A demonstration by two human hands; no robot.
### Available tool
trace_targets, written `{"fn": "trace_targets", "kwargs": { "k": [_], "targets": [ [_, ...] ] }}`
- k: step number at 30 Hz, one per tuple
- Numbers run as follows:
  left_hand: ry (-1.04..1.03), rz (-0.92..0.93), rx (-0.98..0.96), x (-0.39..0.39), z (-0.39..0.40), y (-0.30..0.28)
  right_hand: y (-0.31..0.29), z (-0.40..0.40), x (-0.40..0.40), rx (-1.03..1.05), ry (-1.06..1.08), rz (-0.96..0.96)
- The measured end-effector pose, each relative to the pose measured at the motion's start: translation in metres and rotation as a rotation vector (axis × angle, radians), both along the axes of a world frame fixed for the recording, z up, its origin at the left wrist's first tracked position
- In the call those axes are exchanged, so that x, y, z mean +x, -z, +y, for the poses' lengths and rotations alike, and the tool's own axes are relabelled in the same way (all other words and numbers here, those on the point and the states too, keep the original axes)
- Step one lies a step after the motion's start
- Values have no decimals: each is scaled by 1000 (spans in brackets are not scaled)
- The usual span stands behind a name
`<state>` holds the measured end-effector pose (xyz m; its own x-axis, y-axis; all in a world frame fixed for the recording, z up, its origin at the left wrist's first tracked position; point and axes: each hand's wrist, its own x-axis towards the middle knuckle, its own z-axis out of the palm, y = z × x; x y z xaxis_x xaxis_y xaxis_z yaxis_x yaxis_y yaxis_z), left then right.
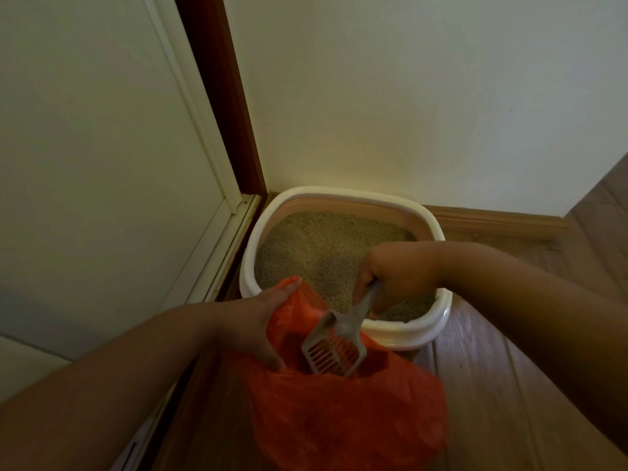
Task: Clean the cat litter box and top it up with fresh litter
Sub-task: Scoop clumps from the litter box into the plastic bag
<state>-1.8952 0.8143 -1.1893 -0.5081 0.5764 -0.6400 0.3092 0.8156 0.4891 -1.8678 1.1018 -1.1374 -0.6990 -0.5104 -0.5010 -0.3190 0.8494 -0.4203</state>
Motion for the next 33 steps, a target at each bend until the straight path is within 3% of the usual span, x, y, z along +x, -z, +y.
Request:
{"fn": "trace_targets", "kwargs": {
  "k": [9, 16, 20, 25, 29, 33],
  "targets": [
    [-16, -28, 4, -4, 0, 6, -19, -32, 4, 184, -149, 178],
    [3, -11, 6, -6, 3, 7, -23, -22, 2, 80, -39, 154],
    [-10, -7, 30, -6, 2, 8, -34, 14, -10, -56, 204, 128],
    [-44, 2, -1, -7, 0, 8, -24, 80, -21, -300, 663, 147],
    [-39, -2, -6, -7, 0, 8, 8, 111, -21, -583, 1126, 354],
    [-28, 3, 1, -8, 1, 9, 26, 123, -16, -671, 1282, 474]
  ]
}}
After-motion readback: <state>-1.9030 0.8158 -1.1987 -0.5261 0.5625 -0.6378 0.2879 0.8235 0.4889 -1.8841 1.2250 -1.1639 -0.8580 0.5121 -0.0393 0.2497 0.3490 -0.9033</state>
